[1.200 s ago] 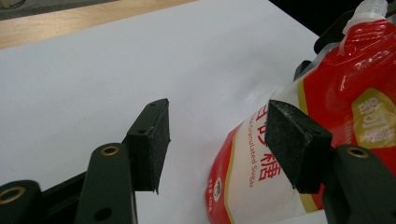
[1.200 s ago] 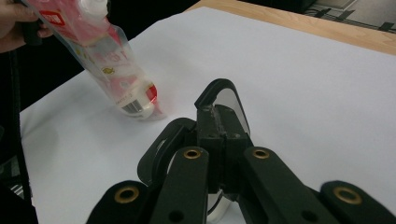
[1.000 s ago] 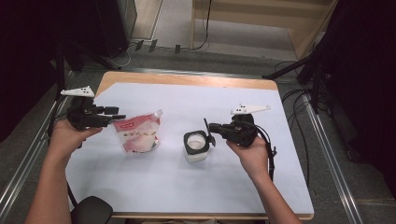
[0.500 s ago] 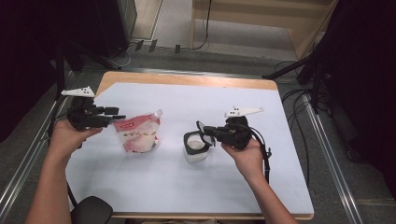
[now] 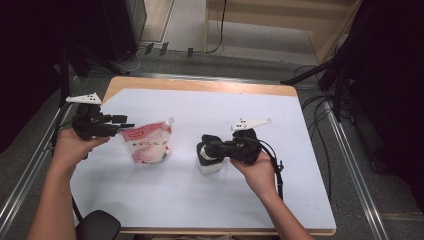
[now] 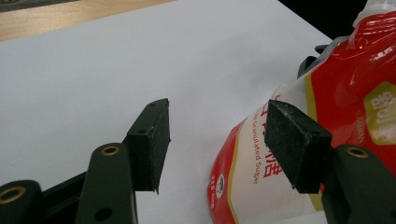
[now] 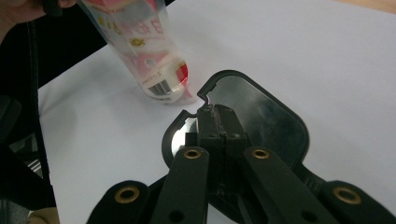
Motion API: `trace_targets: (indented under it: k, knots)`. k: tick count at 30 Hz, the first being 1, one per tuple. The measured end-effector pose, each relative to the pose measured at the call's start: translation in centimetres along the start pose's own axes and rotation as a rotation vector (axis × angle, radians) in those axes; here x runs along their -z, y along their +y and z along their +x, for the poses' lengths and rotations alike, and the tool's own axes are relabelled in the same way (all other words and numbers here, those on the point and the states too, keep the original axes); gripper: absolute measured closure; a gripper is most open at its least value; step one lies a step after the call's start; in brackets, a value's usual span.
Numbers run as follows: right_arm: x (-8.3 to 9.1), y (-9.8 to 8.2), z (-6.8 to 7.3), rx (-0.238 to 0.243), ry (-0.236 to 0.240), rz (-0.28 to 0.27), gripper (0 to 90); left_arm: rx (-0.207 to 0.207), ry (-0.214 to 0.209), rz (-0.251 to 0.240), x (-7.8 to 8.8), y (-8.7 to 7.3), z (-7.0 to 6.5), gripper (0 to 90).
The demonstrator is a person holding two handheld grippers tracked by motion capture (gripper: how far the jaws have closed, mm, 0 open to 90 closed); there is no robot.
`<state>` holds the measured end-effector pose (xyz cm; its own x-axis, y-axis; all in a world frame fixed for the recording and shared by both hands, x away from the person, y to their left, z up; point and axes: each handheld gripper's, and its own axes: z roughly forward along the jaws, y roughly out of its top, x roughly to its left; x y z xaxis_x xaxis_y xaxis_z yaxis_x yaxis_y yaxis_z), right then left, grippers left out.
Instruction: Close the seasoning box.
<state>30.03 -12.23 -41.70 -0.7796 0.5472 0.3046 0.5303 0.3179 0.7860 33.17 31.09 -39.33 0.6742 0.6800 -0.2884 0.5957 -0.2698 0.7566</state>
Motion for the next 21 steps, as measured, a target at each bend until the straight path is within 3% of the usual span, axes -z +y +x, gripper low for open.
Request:
trace_targets:
  k: [15, 21]
  knots:
    - [-1.8, -0.9, 0.6, 0.010, 0.021, 0.058, 90.0, 0.004, -0.001, 0.012, -0.1, -0.1, 0.1, 41.5]
    - [-1.9, -0.9, 1.0, 0.029, 0.035, 0.055, 87.2, 0.003, -0.001, 0.017, -0.3, -0.1, 0.1, 41.5]
